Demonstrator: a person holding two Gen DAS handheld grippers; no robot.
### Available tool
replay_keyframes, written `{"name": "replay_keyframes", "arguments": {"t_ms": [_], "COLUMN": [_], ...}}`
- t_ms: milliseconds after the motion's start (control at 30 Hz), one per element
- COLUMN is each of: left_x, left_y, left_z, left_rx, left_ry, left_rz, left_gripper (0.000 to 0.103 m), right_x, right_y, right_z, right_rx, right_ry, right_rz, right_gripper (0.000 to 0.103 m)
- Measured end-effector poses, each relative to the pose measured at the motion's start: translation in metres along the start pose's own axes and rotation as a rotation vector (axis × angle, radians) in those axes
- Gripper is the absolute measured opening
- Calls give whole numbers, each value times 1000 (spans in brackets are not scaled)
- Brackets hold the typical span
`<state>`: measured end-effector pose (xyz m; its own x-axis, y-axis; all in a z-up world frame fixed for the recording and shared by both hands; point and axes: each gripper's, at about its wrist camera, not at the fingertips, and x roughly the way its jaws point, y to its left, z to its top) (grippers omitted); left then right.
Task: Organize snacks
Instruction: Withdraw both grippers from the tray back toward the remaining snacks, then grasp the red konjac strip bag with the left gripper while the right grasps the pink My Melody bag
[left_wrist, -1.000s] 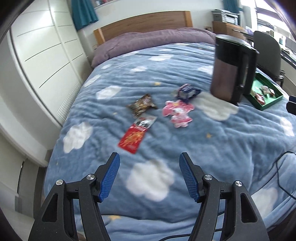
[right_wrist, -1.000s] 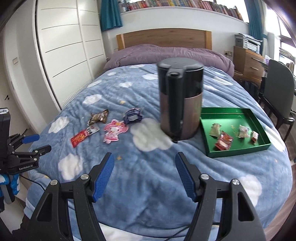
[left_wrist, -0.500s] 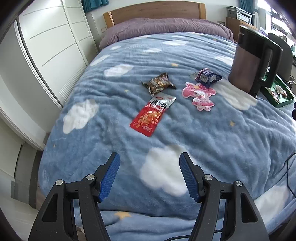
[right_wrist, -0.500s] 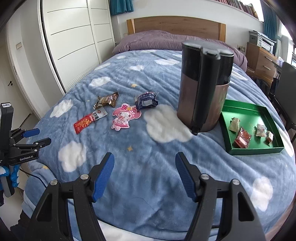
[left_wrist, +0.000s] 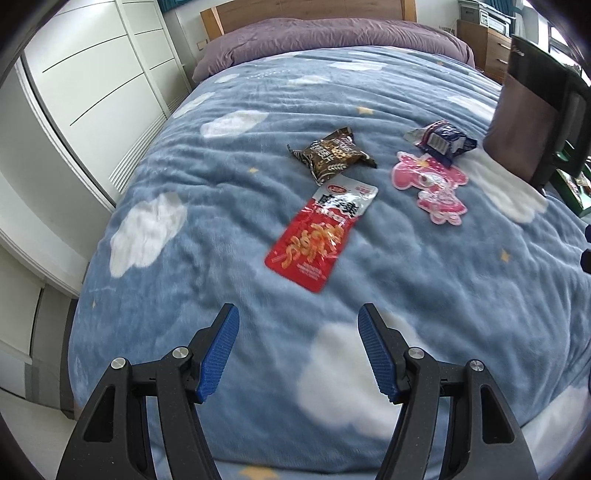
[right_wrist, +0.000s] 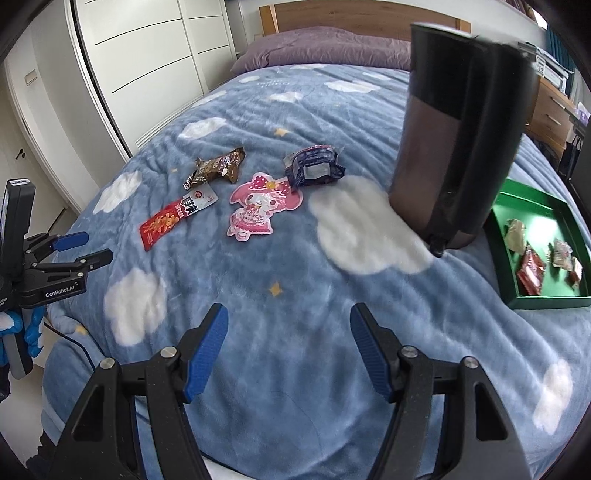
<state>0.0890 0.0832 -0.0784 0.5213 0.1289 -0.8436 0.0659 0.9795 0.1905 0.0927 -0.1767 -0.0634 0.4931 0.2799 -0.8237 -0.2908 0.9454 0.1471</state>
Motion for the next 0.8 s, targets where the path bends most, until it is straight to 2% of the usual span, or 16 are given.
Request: {"name": "replay_keyframes", "arguments": {"t_ms": [500, 800], "left_x": [47, 70], "left_y": [-2, -7], "left_z": [33, 47], "left_rx": [63, 117], "left_ry": [24, 40], "left_rz": [-20, -63], "left_gripper": [61, 61], "right_x": [57, 88], "right_y": [16, 25], "right_z": [27, 49], "right_rx": [6, 42], "right_ry": [62, 96], "right_rz": [49, 67], "right_gripper": [100, 100]}}
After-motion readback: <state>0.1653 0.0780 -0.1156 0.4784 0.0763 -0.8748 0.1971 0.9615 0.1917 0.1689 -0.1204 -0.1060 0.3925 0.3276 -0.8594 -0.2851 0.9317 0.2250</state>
